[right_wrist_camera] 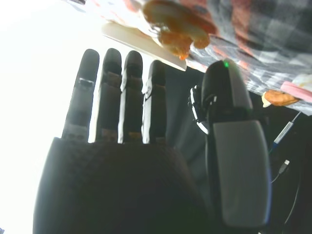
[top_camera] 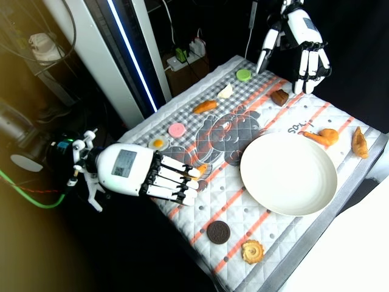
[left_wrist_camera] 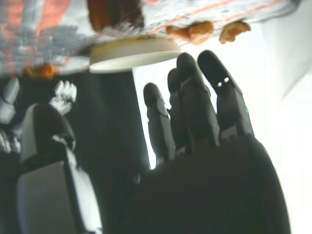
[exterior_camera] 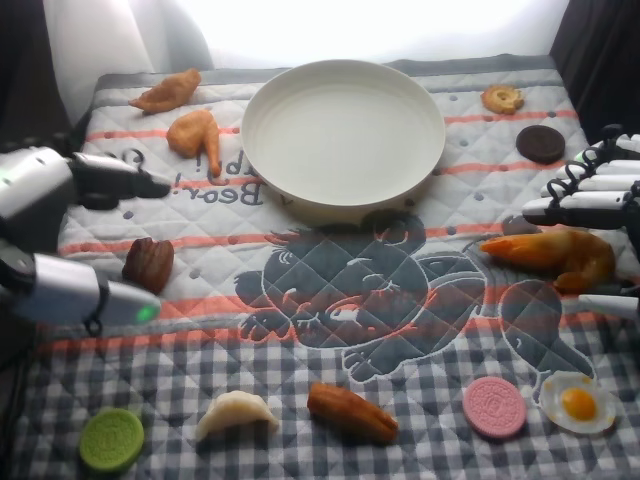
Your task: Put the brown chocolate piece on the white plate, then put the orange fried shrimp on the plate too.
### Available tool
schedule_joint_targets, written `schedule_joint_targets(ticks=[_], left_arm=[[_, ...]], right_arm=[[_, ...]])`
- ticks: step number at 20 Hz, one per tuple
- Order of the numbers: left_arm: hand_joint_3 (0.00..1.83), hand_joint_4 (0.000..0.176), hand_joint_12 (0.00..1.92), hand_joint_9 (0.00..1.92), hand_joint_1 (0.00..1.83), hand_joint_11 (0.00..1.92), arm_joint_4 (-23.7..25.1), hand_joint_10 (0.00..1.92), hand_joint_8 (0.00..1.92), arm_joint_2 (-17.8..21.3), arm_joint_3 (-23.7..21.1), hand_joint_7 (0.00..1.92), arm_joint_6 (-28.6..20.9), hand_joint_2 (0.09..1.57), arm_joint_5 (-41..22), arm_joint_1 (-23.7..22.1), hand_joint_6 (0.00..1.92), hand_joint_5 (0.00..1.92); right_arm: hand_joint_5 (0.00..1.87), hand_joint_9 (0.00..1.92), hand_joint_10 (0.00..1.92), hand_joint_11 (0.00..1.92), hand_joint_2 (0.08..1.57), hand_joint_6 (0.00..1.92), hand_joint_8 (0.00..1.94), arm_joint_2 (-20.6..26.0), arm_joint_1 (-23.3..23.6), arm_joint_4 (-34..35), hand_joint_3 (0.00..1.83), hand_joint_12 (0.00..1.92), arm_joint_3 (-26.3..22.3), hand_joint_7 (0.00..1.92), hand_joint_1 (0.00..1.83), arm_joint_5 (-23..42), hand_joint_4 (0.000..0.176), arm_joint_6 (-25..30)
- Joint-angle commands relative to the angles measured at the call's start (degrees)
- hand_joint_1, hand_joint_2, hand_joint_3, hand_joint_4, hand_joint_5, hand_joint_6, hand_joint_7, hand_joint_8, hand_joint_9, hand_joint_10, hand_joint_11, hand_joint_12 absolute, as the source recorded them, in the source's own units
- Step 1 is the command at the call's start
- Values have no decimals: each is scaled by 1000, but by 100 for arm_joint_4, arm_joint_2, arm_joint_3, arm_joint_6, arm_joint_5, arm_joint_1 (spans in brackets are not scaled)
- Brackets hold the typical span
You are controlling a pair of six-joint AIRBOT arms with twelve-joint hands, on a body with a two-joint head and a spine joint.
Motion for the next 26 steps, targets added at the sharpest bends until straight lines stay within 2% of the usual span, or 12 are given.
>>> schedule_joint_targets(ticks=[1,4,8,10,12,15,16,17,18,19,20,26], left_arm=[[1,85,1294,684,964,167,-83,57,13,-19,59,575,71,799,-541,-66,4,541],[2,107,1265,704,969,171,-262,48,15,-126,229,628,77,820,-390,-110,2,516],[2,107,1421,793,1024,212,-411,102,6,-335,466,710,118,853,-161,-209,1,568],[0,92,1374,818,1084,261,-563,124,10,-449,533,757,420,842,-61,-301,4,619],[0,91,1627,618,1112,250,-791,881,8,-523,481,860,1105,840,-44,-372,1,649],[2,92,1675,566,1115,217,-842,1118,10,-545,462,919,1226,858,-49,-380,1,697],[2,60,1550,613,1128,233,-864,960,11,-545,473,946,1226,880,-48,-380,4,749],[2,44,1483,695,1140,316,-900,906,25,-546,492,1024,1226,893,-47,-385,12,849],[4,0,1606,711,1253,312,-940,1099,867,-555,506,1062,1226,1024,-58,-388,59,1272],[4,0,1606,711,1253,312,-955,1099,867,-563,509,1062,1226,1024,-69,-388,59,1272],[0,0,1610,706,1274,324,-960,1169,1095,-575,512,1024,1226,1057,-82,-393,53,1330],[0,0,1589,720,1273,423,-1009,1252,1158,-618,572,984,1226,1064,-133,-487,63,1373]], right_arm=[[493,420,6,99,1165,1,4,30,18,121,0,640,-7,489,835,668,19,10],[486,424,1,68,1173,1,1,34,17,111,0,681,-22,491,850,668,23,10],[482,415,1,27,1176,1,1,37,17,97,1,760,-30,490,779,668,31,11],[486,406,0,14,1175,2,0,37,17,93,0,762,-35,486,785,668,8,11],[485,402,0,21,1177,1,0,39,18,80,1,764,-36,477,737,668,0,11],[477,397,0,13,1185,0,0,40,18,76,4,765,-41,471,722,668,0,19],[485,406,3,16,1190,3,3,45,18,75,4,777,-45,481,766,668,0,24],[493,412,2,2,1191,2,2,49,18,74,1,813,-53,488,768,668,0,25],[503,427,6,9,1192,3,4,50,18,75,1,833,-58,500,782,667,0,26],[503,427,6,9,1192,3,4,50,18,75,1,833,-61,500,782,667,0,26],[504,423,4,1,1194,3,3,56,18,76,1,834,-66,498,798,667,0,29],[503,431,0,0,1217,1,0,112,18,78,5,858,-98,509,798,668,0,49]])
